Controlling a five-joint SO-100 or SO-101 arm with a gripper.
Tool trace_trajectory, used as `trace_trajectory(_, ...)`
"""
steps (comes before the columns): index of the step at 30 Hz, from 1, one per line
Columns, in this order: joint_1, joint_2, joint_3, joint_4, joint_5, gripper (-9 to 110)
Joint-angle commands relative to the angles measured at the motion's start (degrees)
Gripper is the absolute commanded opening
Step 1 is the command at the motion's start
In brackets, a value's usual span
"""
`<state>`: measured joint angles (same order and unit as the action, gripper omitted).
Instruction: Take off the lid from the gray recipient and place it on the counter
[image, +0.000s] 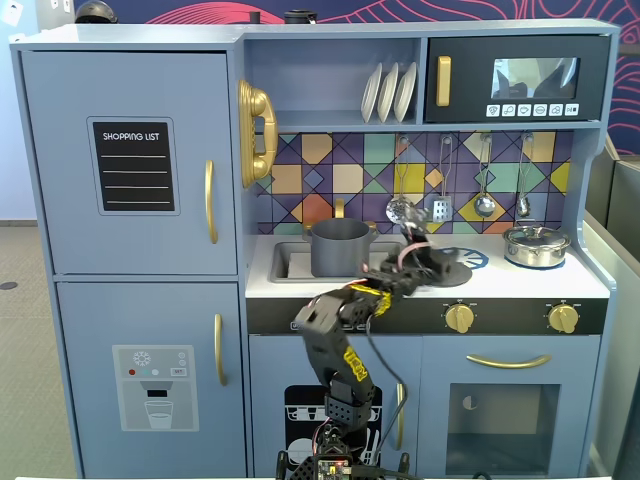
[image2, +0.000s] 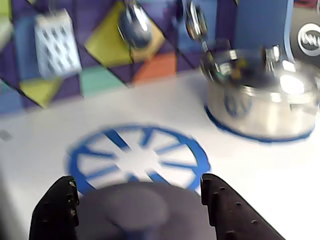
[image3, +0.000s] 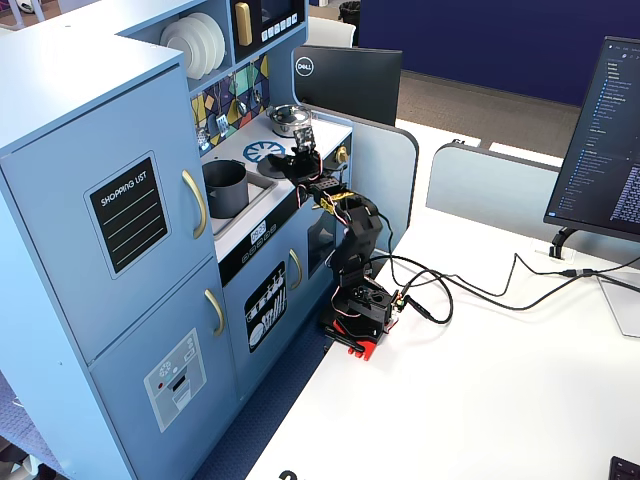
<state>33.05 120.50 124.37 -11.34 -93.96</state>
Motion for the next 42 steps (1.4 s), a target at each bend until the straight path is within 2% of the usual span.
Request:
trace_trajectory(1,-5.36,21.27,-4.48,23.55,3.43,17)
trace_trajectory(4,-12.39,35.86,-8.53,56.34,7.38,6)
trace_trajectory(6,-18.28,43.51,-8.79,73.12,8.88,0)
trace_trajectory(10,-26.28,51.59,-1.49,86.92,5.01,0)
trace_trajectory(14,-27.77,55.11,11.95,83.76,11.69,0)
trace_trajectory(17,-30.15,57.22,23.12,81.83,6.33,0)
trace_trajectory(22,-35.42,61.52,35.77,84.55,11.87,0)
trace_trajectory(29,-34.19,61.52,46.67,91.58,6.33,3)
trace_trajectory(31,-33.66,61.61,47.55,95.27,5.10,3)
trace_trajectory(36,-35.51,61.61,47.55,98.53,10.28,5)
trace_trajectory(42,-33.05,61.61,47.55,98.96,7.38,6)
